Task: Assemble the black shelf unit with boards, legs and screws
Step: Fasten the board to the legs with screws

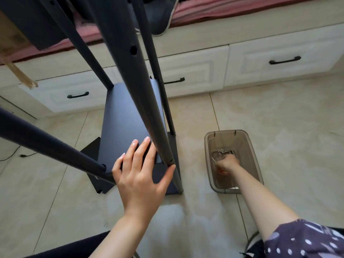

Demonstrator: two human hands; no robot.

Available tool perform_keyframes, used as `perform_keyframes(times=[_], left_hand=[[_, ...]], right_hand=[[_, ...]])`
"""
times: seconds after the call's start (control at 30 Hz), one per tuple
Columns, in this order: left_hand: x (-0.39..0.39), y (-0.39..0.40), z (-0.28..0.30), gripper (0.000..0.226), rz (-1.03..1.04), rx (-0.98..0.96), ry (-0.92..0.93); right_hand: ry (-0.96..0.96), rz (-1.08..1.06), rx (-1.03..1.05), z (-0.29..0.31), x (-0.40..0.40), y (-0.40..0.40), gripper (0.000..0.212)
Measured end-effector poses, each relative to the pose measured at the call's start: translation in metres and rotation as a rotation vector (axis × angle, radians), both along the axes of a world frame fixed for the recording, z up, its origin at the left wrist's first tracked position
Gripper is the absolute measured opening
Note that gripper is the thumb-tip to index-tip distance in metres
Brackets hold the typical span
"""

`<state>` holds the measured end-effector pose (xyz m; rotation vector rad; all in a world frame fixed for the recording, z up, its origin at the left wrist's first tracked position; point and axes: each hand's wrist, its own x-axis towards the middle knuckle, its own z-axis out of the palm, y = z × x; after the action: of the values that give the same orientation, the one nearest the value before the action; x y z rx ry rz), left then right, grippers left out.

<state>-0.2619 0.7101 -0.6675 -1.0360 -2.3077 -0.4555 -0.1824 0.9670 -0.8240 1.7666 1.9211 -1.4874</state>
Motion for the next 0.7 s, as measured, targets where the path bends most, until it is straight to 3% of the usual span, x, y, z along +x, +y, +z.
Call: perform_keyframes(times=[0.07, 0.2, 0.43, 0.57, 0.7], left_hand=[[0.002, 0.004, 0.003, 0.057, 0.009, 0.002, -0.012], [0.007, 0.005, 0.01, 0.059, 0.021, -0.013, -0.056], [0.013, 0.004, 0.022, 0.064, 0.037, -0.055, -0.178], [0.015, 0.002, 0.028, 0.068, 0.035, -0.124, -0.277], [0.014, -0.001, 0.03, 0.067, 0.009, -0.158, -0.33]], right_hand=[[-0.024, 0.042, 0.063, 0.012, 0.004, 0.0, 0.003], [-0.014, 0.112, 0.161, 0.055, 0.009, -0.005, 0.009], [0.153, 0.428, 0.318, 0.198, -0.003, -0.025, 0.008], [0.289, 0.55, 0.316, 0.258, 0.01, -0.065, 0.006], [0.316, 0.512, 0.195, 0.277, 0.033, -0.096, 0.009]])
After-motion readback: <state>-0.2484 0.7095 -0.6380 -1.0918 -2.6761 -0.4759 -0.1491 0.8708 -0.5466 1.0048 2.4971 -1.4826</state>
